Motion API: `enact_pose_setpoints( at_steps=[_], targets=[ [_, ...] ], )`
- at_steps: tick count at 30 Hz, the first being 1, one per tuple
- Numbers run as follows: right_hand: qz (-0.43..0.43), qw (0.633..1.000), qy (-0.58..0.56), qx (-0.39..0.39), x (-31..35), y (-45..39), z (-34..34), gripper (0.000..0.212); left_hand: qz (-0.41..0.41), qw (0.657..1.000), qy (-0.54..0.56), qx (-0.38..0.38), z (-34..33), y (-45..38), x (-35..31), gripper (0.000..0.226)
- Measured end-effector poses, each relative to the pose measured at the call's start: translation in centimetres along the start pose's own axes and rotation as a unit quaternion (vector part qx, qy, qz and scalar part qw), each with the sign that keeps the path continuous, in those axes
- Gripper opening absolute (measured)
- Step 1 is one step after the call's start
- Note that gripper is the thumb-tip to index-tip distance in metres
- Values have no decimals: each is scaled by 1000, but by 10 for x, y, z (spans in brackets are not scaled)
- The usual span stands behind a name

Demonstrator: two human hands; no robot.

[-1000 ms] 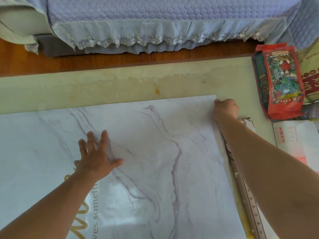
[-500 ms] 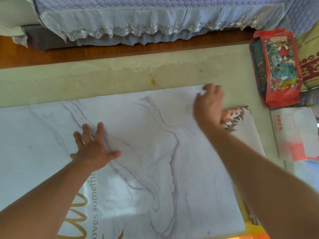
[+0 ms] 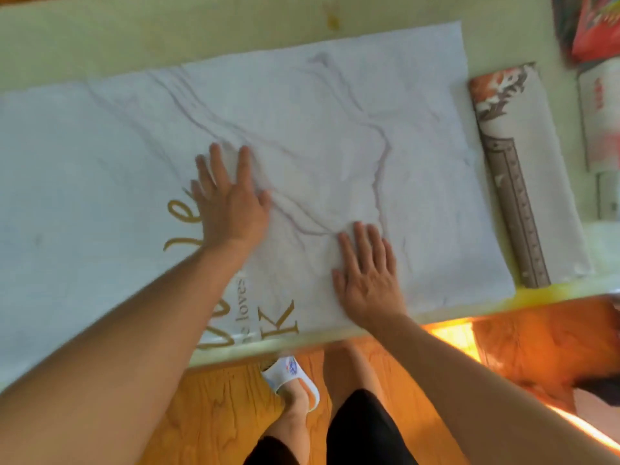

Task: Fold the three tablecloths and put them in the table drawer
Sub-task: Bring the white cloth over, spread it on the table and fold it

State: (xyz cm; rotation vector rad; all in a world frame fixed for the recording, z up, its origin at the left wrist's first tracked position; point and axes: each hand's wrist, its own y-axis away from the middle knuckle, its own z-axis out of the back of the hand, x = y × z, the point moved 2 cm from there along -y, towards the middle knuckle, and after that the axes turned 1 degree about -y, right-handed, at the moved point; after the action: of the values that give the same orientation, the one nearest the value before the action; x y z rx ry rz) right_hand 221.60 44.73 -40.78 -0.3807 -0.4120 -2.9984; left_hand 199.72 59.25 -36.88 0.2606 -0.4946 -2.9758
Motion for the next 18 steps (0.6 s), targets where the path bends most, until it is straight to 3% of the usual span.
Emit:
enact_pose_setpoints(
  at_steps=[3,6,12,15,18],
  targets=[
    [-13,999,32,-24,1,3,0,67,-99,994,-9,-40,-35,108,12,70],
    [-15,997,53,-53,5,7,-3,66,-110,993,-31,3,-72,176,40,64],
    [-16,992,68,-101,10,6,-12,61,-120,990,-61,-30,-99,181,56,66],
    [10,988,1,-157,62,14,-20,48,-121,991,-50,-38,-102,185,60,64],
    [73,983,-64,-153,126,17,-35,38,-131,989,-48,-47,-103,184,65,65]
  ],
)
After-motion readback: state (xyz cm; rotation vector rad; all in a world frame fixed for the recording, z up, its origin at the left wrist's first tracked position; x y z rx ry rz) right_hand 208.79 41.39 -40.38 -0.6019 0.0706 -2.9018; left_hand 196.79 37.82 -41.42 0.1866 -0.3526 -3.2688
